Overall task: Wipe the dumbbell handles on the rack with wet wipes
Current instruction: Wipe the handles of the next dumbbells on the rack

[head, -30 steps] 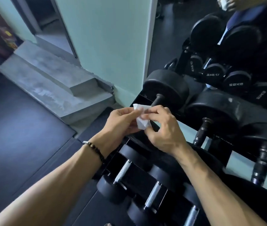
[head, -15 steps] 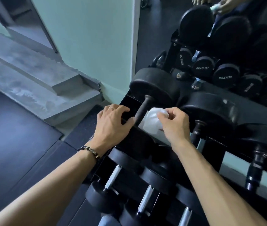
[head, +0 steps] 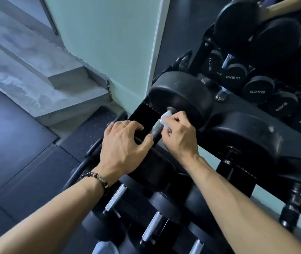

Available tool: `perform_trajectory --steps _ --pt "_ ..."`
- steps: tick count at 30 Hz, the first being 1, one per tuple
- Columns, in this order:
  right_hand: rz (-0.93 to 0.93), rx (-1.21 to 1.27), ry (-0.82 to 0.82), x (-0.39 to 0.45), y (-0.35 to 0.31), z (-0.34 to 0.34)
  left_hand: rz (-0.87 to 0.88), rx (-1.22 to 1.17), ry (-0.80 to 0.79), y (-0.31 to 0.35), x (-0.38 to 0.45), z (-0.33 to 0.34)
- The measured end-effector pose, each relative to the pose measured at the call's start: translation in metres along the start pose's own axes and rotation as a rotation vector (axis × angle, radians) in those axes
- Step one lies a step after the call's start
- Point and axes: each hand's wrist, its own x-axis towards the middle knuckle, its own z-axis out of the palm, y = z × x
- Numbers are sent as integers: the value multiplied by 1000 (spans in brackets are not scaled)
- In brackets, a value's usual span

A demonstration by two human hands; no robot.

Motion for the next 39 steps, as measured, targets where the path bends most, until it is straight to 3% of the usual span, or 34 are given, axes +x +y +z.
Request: perform_trajectory --steps 4,6,9,13,14,18,23,27,31,36,39 --pt "-417 -170 -229 -5 6 -14 -20 1 3 0 -1 2" --pt "-458 -275 -269 2 20 -21 -21 -7 10 0 0 2" --pt "-335 -273 -159 5 31 -16 -19 -16 21 -1 -1 2" --pt "-670 -254 -216 -9 16 -11 -8 -27 32 -1 0 2" --pt "-685 -252 -236 -5 19 -14 -8 -28 31 -2 0 2" --pt "-386 -206 -193 10 34 -16 -12 -25 32 -2 -1 2" --pt "-668 -210 -369 -1 31 -18 -4 -51 45 -1 -1 2" --pt "-414 -194 -360 10 34 -19 -8 -57 49 -1 0 1" --pt "-713 -226 -461 -7 24 -21 -34 -53 69 0 -1 1" --pt "-589 -372 -357 -3 39 -20 -111 -71 100 0 -3 2" --pt "-752 -284 -450 -18 36 -14 -103 -74 105 1 -2 2"
